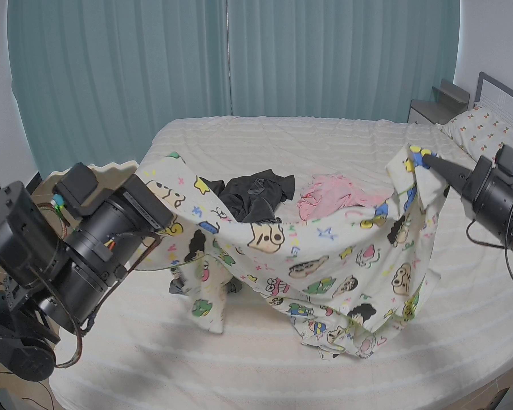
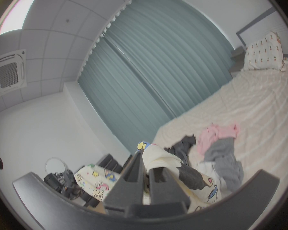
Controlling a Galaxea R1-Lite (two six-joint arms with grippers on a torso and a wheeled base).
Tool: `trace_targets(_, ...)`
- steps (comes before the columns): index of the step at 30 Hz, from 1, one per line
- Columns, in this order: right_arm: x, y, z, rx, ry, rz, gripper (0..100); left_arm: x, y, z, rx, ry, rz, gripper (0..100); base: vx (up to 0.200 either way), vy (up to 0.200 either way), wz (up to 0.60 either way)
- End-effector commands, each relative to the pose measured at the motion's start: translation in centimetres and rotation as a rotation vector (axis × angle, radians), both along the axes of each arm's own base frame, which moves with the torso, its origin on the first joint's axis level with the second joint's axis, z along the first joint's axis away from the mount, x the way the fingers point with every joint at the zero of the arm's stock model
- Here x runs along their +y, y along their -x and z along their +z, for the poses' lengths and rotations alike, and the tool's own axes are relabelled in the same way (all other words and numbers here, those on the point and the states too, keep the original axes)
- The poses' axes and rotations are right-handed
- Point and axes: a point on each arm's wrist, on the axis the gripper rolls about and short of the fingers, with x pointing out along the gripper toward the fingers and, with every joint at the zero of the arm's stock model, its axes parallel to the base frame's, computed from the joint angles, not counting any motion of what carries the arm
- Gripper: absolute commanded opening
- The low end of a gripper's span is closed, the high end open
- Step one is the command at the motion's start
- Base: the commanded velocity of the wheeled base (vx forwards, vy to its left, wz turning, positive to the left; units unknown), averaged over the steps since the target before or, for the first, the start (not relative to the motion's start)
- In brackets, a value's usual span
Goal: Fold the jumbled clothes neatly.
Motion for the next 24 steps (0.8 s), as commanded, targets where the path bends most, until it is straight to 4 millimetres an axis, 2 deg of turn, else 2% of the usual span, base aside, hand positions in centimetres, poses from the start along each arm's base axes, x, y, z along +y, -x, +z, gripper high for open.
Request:
trace_targets(1, -0.5, -0.5, 3.4, -0.127, -0.048, -0.053, 0, 1.1, 1.0, 1.9, -0.084, -0.023, 0.038, 0, 0.0, 0.0, 0.0)
trace_targets(3, -0.5, -0.3, 4.7, -0.17, -0.068, -0.055, 0, 1.1, 0.9, 2.4, -0.107, -0.033, 0.069, 0, 0.0, 0.0, 0.0)
trace_targets(5, -0.5, -0.1, 4.5, -0.166, -0.069, -0.05, 0, 1.1, 1.0, 2.7, -0.113, -0.025, 0.084, 0, 0.0, 0.0, 0.0)
trace_targets(7, -0.2, 0.2, 3.3, -0.128, -0.054, -0.033, 0, 1.1, 1.1, 2.2, -0.092, -0.033, 0.085, 0, 0.0, 0.0, 0.0)
trace_targets(10, -0.3, 0.4, 1.0, -0.054, -0.034, -0.03, 0, 1.4, 1.5, 0.1, -0.03, -0.076, 0.075, 0, 0.0, 0.0, 0.0)
trace_targets(18, -0.6, 1.3, -2.7, 0.006, -0.04, -0.016, 0, 1.6, 2.3, -1.2, 0.052, -0.008, 0.03, 0, 0.0, 0.0, 0.0)
trace_targets(21, -0.3, 0.6, -4.7, 0.098, -0.046, -0.01, 0, 1.5, 2.1, -2.7, 0.115, -0.022, 0.022, 0, 0.0, 0.0, 0.0)
trace_targets(24, 0.1, -0.3, -5.6, 0.145, -0.054, -0.01, 0, 1.2, 1.8, -4.3, 0.177, -0.041, 0.018, 0, 0.0, 0.0, 0.0)
